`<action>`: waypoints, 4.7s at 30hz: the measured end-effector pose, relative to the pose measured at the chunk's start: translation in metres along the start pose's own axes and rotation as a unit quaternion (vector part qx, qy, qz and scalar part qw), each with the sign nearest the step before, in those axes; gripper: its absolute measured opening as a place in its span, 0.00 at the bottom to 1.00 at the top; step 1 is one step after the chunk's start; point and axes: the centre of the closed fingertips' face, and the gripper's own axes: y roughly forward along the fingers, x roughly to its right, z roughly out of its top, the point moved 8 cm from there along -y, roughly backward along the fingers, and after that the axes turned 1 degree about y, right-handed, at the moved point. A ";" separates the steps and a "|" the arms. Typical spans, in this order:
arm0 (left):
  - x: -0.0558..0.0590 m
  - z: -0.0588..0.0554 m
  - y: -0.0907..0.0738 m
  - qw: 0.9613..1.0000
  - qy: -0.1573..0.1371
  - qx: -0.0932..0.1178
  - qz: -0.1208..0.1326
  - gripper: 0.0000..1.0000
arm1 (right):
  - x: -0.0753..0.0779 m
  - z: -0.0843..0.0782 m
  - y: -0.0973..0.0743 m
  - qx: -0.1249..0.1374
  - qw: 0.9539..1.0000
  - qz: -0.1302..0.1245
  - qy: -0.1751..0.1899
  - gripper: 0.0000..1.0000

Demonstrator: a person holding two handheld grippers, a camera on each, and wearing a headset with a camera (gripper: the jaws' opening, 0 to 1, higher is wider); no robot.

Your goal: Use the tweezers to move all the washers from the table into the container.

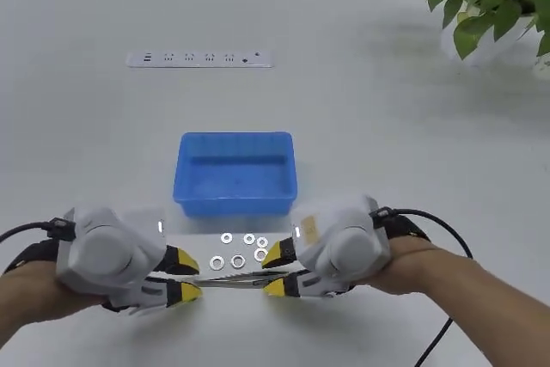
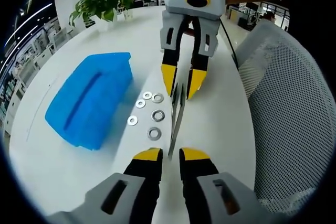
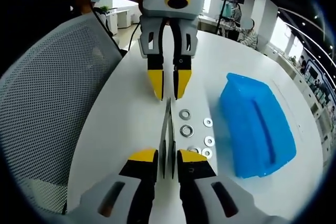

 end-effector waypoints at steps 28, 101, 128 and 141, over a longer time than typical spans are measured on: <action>-0.002 0.004 -0.002 0.999 0.027 -0.011 -0.019 0.05 | -0.001 0.001 0.006 0.001 1.000 -0.011 0.006 0.13; 0.013 0.104 -0.048 0.990 0.091 0.099 -0.050 0.05 | -0.010 0.024 -0.001 0.063 0.996 -0.043 0.052 0.11; 0.011 0.104 -0.039 0.990 0.090 0.098 -0.055 0.05 | -0.009 0.024 -0.005 0.072 0.994 -0.053 0.058 0.14; 0.009 0.101 -0.041 0.990 0.091 0.091 -0.056 0.05 | -0.006 0.022 -0.012 0.068 0.993 -0.076 0.064 0.28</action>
